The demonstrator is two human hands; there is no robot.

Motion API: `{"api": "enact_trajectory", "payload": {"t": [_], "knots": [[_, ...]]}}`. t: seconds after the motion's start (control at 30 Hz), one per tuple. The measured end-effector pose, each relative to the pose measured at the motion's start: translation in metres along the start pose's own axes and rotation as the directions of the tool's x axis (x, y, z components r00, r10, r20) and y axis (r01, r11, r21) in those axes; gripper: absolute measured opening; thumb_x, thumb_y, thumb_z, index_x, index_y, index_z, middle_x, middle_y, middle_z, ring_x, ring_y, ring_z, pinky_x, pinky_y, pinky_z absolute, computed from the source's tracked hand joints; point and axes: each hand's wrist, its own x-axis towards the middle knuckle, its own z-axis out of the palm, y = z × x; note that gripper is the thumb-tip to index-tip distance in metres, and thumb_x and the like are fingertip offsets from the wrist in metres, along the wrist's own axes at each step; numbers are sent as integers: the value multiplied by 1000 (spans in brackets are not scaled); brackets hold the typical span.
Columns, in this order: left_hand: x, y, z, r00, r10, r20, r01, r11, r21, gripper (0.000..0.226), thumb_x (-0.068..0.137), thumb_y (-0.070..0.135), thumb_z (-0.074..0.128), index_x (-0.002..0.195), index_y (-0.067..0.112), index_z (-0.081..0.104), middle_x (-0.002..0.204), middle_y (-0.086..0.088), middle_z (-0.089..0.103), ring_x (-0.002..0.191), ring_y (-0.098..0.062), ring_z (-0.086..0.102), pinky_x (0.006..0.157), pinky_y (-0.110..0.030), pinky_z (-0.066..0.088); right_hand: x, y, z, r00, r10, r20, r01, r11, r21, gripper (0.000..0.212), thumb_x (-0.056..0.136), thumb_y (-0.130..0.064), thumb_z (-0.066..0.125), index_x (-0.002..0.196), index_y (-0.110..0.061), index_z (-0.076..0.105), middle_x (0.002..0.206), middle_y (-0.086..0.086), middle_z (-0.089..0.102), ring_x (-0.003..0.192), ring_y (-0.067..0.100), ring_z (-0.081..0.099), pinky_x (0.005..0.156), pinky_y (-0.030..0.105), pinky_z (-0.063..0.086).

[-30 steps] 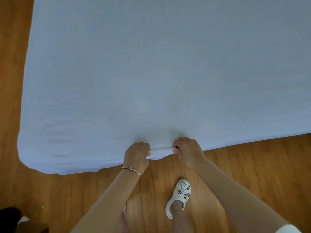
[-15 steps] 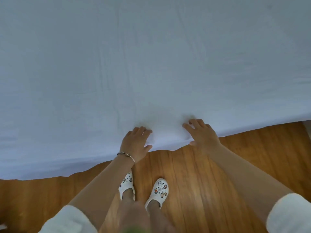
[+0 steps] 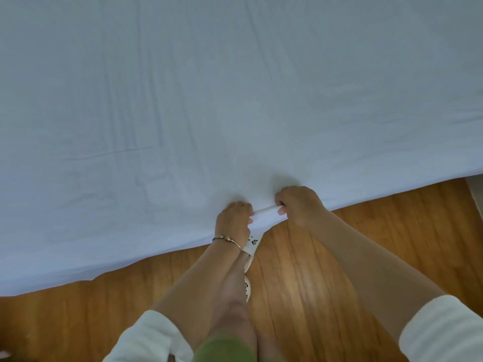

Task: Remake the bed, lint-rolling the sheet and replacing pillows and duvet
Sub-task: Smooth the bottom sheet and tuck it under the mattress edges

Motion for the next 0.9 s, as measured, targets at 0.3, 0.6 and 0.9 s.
{"api": "enact_trajectory", "payload": {"t": [0.3, 0.6, 0.9], "knots": [[0, -10, -28, 924, 36, 381, 55, 973, -225, 11, 80, 25, 72, 90, 28, 70, 84, 15, 61, 81, -6, 56, 76, -19, 40, -24, 1, -9, 985, -41, 166, 17, 989, 144, 13, 94, -21, 59, 104, -14, 64, 98, -1, 58, 92, 20, 56, 76, 27, 40], [2, 12, -12, 986, -108, 124, 138, 953, -271, 7, 87, 31, 65, 93, 28, 66, 85, 15, 61, 79, -4, 54, 75, -25, 47, -43, 72, 10, 966, -99, -238, 121, 989, 80, 49, 57, -32, 92, 98, -21, 70, 98, -3, 63, 91, 20, 63, 75, 32, 53], [69, 171, 39, 966, 104, -237, -124, 990, -70, 62, 55, 40, 86, 111, 23, 65, 111, 2, 61, 107, -19, 41, 86, -36, 47, -68, 247, -14, 962, -71, -263, 22, 982, -186, 90, 42, -5, 96, 123, -13, 57, 116, 16, 55, 101, 38, 51, 71, 44, 52]]}}
